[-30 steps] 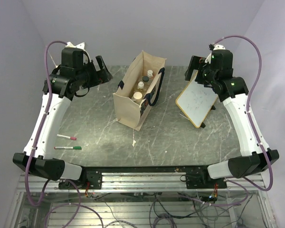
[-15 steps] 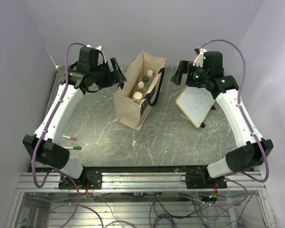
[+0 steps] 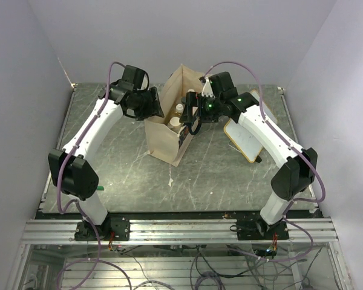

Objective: Take the personal care products out of the canvas bag

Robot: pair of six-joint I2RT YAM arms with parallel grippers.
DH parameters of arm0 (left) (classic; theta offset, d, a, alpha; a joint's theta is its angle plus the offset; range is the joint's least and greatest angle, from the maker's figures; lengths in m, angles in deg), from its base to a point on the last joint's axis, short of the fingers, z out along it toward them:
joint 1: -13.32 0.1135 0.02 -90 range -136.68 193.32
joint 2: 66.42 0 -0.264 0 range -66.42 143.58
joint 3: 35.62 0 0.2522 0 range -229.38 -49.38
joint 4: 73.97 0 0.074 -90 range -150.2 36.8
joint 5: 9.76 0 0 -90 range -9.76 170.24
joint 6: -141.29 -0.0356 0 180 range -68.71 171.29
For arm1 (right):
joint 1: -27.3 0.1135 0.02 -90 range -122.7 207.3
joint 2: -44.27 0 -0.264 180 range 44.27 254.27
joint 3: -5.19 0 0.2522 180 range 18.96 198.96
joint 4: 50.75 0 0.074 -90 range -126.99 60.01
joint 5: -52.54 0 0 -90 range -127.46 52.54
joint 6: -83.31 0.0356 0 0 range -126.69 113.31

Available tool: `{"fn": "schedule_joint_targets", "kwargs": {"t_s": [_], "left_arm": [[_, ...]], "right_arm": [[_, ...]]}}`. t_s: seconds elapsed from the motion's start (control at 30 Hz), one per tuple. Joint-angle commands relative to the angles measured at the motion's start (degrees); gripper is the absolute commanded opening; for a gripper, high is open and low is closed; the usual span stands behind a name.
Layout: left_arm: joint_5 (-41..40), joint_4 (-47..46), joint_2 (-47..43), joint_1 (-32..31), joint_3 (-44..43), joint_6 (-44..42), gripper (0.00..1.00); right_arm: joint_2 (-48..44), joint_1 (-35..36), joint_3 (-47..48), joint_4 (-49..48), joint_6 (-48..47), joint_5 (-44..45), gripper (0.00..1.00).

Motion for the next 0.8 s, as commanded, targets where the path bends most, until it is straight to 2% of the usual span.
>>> {"fn": "schedule_joint_targets", "kwargs": {"t_s": [0.0,0.03,0.17,0.23,0.27,0.33,0.5,0.6,0.77], "left_arm": [[-0.12,0.91,-2.08,-1.05,0.96,0.03,0.61],[-0.05,1.02,-2.58,-1.13,1.40,-0.06,0.57],[0.21,0.68,-5.06,-1.25,5.02,-0.15,0.31],[0.42,1.06,-6.41,-1.25,6.60,0.00,0.11],[0.55,1.50,-7.03,-1.24,7.21,0.17,0.07],[0.55,2.23,-8.48,-1.25,8.31,0.37,0.07],[0.44,3.26,-13.29,-1.25,10.14,1.05,0.07],[0.93,4.02,-16.18,-1.25,11.60,1.59,0.07],[1.44,5.15,-21.95,-1.23,15.13,2.28,0.07]], "right_arm": [[1.83,-0.29,1.55,4.66,0.65,-2.70,0.93],[1.53,-0.15,0.91,4.39,0.27,-4.11,0.92],[-0.16,1.38,-2.20,2.53,-0.73,-7.82,0.82],[-0.21,3.14,-2.18,3.74,-1.33,-7.14,0.74],[-0.20,3.99,-2.09,4.50,-1.83,-6.51,0.69],[-0.35,5.84,-2.17,5.74,-2.52,-5.23,0.56],[-1.42,10.56,-2.81,7.05,-2.41,-2.91,0.16],[-2.05,13.89,-2.73,7.64,-1.41,-0.73,0.05],[-3.66,19.53,-3.89,7.81,1.51,4.14,0.03]]}}
